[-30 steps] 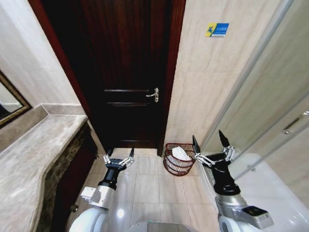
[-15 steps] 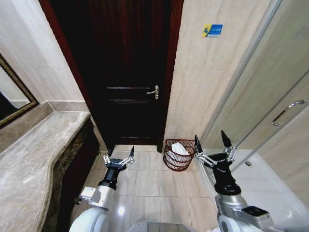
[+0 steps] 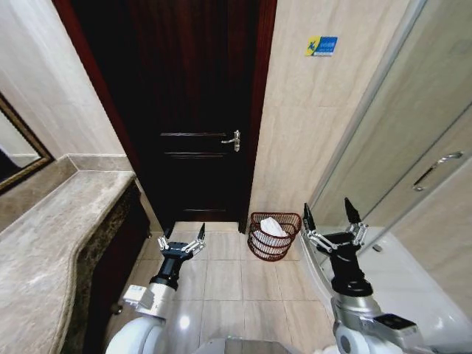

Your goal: Discard the used towel into the hamper.

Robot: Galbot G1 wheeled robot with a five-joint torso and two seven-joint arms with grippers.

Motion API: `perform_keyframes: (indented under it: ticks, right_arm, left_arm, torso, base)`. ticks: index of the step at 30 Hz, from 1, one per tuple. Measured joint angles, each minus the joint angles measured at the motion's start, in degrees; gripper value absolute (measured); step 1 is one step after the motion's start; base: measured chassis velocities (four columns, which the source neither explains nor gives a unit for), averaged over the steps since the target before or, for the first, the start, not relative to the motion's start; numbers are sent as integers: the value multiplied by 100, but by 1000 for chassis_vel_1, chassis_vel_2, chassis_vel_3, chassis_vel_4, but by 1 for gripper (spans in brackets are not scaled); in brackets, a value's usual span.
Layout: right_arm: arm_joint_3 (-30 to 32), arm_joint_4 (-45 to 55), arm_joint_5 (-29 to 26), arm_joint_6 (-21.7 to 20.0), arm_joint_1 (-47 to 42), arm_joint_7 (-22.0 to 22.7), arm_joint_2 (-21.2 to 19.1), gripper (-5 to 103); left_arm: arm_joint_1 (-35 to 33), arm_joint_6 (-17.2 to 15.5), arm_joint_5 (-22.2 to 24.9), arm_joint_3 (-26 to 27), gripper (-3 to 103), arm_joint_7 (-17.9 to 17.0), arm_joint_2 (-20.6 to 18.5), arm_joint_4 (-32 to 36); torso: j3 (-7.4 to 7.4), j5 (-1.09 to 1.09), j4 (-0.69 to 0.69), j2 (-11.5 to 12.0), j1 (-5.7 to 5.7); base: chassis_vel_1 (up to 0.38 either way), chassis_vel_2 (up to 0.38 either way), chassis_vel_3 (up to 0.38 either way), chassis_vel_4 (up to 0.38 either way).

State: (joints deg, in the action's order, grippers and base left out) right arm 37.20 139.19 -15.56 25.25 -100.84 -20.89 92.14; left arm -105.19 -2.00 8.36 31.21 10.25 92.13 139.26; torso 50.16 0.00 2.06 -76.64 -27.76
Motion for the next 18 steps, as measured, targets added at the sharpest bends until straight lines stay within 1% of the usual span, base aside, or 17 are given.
perform_keyframes:
  ticks: [11,18]
  right_arm:
    - [-17,13,26,-34,-12,-5,0,100]
    - [-7,11,17,-17,-16,-6,0,100]
  left_arm:
    - [0,0,0,0,100,0,0,0]
    - [0,0,0,0,100,0,0,0]
  torso:
    - [-51,0,0,93,45]
    - [-83,0,-1,151,72]
  base:
    - [-70,-68,-69,-64]
    - [-114,-108,-99,-107]
